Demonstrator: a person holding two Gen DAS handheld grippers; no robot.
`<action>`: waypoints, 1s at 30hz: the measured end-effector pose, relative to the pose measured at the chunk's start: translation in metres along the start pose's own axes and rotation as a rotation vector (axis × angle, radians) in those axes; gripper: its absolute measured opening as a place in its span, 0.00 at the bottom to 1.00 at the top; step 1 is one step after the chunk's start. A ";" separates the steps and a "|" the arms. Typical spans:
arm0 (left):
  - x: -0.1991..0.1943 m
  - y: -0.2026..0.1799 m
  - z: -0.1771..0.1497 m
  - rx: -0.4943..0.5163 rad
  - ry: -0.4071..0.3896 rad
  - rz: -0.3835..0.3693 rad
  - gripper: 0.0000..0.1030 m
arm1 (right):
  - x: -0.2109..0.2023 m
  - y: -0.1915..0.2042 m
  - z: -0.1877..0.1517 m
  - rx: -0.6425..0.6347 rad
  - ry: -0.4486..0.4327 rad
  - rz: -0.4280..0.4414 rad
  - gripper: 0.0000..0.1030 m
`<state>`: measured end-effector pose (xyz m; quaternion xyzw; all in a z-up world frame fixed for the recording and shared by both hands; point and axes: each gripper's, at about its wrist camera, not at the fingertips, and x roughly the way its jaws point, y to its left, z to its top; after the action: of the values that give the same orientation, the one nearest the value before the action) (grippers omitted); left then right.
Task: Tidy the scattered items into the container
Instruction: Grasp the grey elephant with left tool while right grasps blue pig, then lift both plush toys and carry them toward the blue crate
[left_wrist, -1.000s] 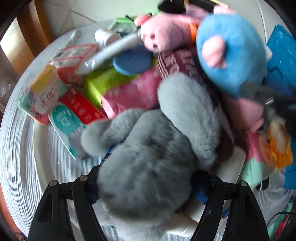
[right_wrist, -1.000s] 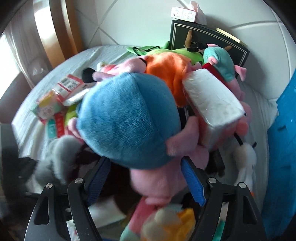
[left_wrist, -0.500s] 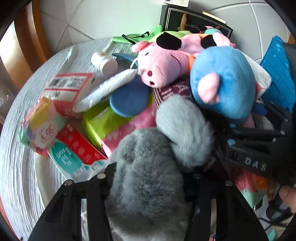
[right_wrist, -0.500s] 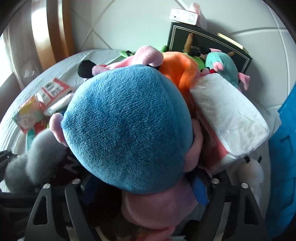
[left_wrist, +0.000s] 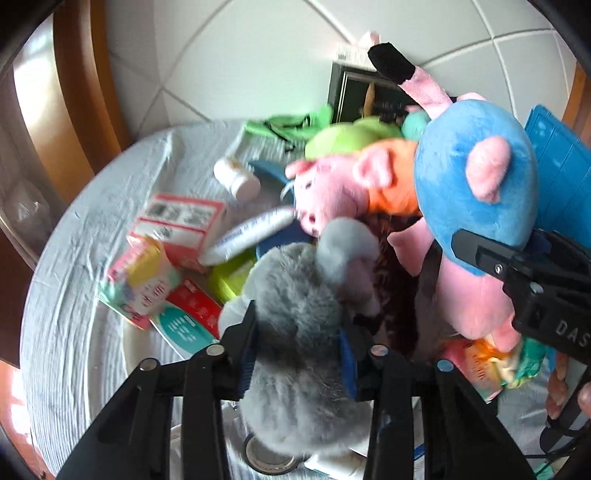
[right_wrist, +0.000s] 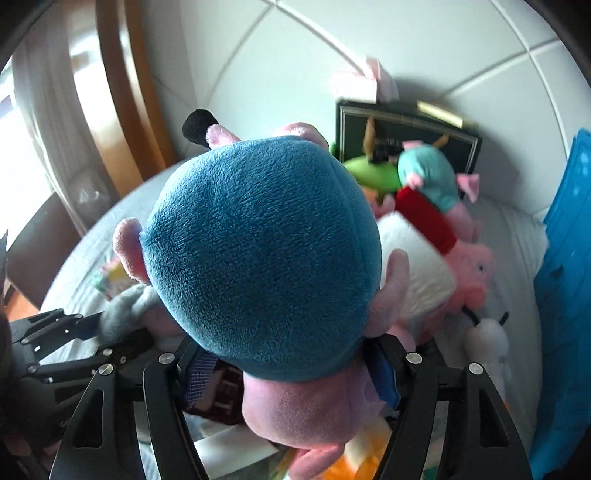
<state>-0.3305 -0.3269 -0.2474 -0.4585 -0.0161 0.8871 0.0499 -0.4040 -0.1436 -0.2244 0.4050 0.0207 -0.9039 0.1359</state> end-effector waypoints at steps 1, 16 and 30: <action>-0.008 -0.002 0.002 0.004 -0.014 -0.002 0.16 | -0.008 0.001 0.002 0.000 -0.010 0.002 0.69; -0.003 0.000 -0.013 0.022 0.062 0.015 0.66 | -0.028 -0.014 -0.016 0.045 0.019 -0.002 0.69; 0.099 0.014 -0.018 -0.023 0.202 -0.002 0.41 | 0.052 -0.005 -0.026 0.037 0.124 -0.017 0.69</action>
<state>-0.3738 -0.3309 -0.3394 -0.5463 -0.0215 0.8360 0.0471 -0.4197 -0.1469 -0.2802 0.4623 0.0155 -0.8785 0.1194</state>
